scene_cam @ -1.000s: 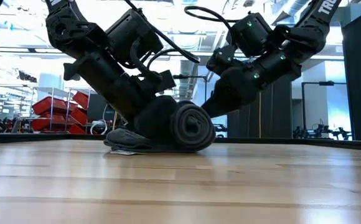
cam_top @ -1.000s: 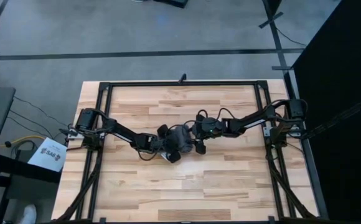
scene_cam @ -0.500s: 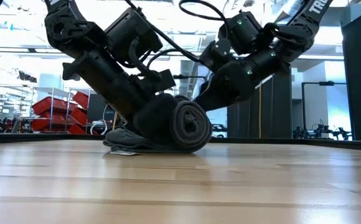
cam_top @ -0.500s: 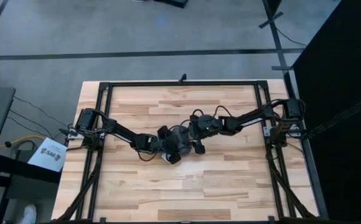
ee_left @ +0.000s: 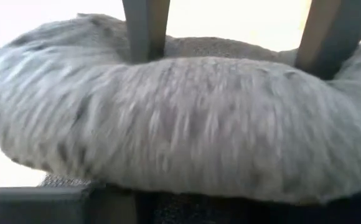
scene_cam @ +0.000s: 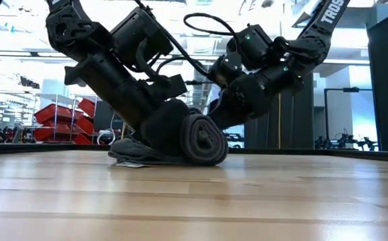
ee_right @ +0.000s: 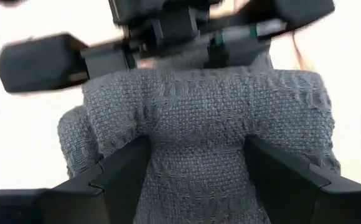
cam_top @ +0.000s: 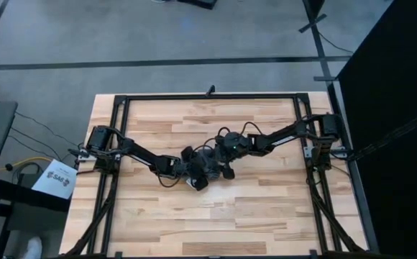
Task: Roll towel
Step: Roll the gray towel
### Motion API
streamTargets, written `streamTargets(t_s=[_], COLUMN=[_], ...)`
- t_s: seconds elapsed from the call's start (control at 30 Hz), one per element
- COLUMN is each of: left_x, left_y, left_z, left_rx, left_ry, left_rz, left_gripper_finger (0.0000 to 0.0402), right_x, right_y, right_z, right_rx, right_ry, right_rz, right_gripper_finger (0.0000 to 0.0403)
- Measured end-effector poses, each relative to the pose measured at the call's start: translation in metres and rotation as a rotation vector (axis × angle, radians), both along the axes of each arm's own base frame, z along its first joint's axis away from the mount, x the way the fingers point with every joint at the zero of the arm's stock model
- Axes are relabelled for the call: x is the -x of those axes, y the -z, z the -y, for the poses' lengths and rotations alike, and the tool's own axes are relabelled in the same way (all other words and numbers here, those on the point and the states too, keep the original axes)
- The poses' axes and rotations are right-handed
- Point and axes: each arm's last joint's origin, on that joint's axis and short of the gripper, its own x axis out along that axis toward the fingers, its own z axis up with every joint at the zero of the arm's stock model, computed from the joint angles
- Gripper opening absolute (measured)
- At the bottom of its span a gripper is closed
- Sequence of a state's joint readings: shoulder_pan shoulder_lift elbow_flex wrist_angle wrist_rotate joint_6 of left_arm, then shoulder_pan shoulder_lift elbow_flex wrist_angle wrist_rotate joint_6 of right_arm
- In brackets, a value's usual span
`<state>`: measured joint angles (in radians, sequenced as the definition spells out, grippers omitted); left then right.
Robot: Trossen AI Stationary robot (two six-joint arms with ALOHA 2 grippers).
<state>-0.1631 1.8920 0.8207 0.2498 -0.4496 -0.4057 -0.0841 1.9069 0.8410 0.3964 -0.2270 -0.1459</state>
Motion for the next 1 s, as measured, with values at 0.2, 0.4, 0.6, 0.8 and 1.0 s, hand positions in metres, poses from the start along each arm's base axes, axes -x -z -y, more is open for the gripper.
streamTargets(t_s=[0.2,0.4,0.6,0.8,1.0], left_x=[0.007,0.011,0.017,0.034,0.029], left_y=[-0.017,-0.02,-0.029,-0.073,-0.092], left_z=[0.0,0.005,0.014,0.024,0.019], left_rx=[0.044,0.067,0.101,0.02,-0.173], left_ry=[-0.02,-0.051,-0.03,-0.003,0.033], left_rz=[-0.002,-0.006,-0.022,0.053,0.161], left_gripper_finger=[0.0173,0.0173,0.0173,0.0173,0.0173], right_x=[0.002,0.003,0.004,0.004,0.004], right_y=[0.006,0.006,0.007,0.007,0.007], right_z=[0.001,0.002,0.002,0.002,0.002], right_rx=[0.011,0.023,0.027,0.037,0.044], right_ry=[0.019,0.033,0.046,0.061,0.061], right_rz=[-0.048,-0.054,-0.062,-0.065,-0.056], right_gripper_finger=[0.0258,0.0258,0.0258,0.0258,0.0258])
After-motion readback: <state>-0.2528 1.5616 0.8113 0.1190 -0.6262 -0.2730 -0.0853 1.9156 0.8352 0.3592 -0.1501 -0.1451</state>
